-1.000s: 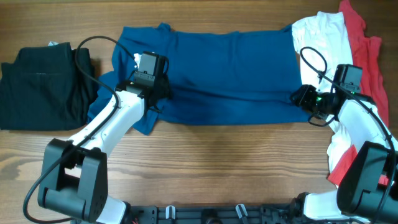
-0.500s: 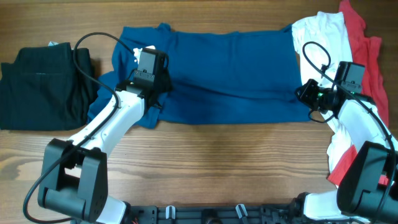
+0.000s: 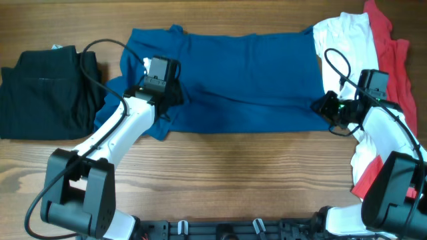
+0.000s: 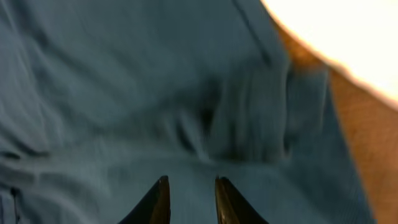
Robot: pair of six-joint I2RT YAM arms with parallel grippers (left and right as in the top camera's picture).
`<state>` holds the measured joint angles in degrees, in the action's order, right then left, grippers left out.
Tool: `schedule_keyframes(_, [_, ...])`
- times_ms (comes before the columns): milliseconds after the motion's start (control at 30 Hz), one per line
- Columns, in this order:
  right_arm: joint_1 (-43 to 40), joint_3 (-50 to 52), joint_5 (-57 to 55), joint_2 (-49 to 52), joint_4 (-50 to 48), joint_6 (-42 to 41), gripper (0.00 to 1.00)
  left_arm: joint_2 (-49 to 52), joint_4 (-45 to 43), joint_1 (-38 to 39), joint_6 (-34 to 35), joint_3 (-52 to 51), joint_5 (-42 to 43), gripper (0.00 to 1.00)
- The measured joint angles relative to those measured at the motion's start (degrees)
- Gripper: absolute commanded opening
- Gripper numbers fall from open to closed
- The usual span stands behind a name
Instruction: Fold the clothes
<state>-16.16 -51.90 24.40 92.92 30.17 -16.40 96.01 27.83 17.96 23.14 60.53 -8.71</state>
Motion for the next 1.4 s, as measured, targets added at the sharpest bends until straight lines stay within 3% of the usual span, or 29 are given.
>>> schedule_keyframes(133, [0.0, 0.0, 0.5, 0.0, 2.3, 0.3, 0.27, 0.0, 7.7, 0.0, 0.3, 0.1, 0.4, 0.22])
schedule_keyframes(300, [0.0, 0.0, 0.7, 0.0, 2.6, 1.4, 0.34, 0.0, 9.4, 0.0, 1.2, 0.1, 0.1, 0.18])
schedule_keyframes(433, [0.0, 0.0, 0.4, 0.0, 3.6, 3.1, 0.39, 0.0, 13.1, 0.0, 5.2, 0.0, -1.1, 0.20])
schedule_keyframes(600, [0.0, 0.0, -0.9, 0.0, 4.4, 4.3, 0.39, 0.0, 18.8, 0.0, 11.1, -0.1, -1.4, 0.30])
schedule_keyframes(800, [0.0, 0.0, -1.2, 0.0, 4.4, 4.6, 0.39, 0.0, 18.9, 0.0, 13.5, -0.1, -1.3, 0.47])
schedule_keyframes(933, [0.0, 0.0, -1.3, 0.0, 4.4, 4.6, 0.40, 0.0, 14.0, 0.1, 11.2, -0.2, 0.7, 0.48])
schedule_keyframes(1200, [0.0, 0.0, -1.5, 0.0, 4.5, 4.6, 0.40, 0.0, -1.6, 3.3, 4.6, -0.3, 4.3, 0.39])
schedule_keyframes(1400, [0.0, 0.0, -1.5, 0.0, 4.5, 4.6, 0.40, 1.5, -4.8, 3.9, 4.1, -0.3, 4.4, 0.38])
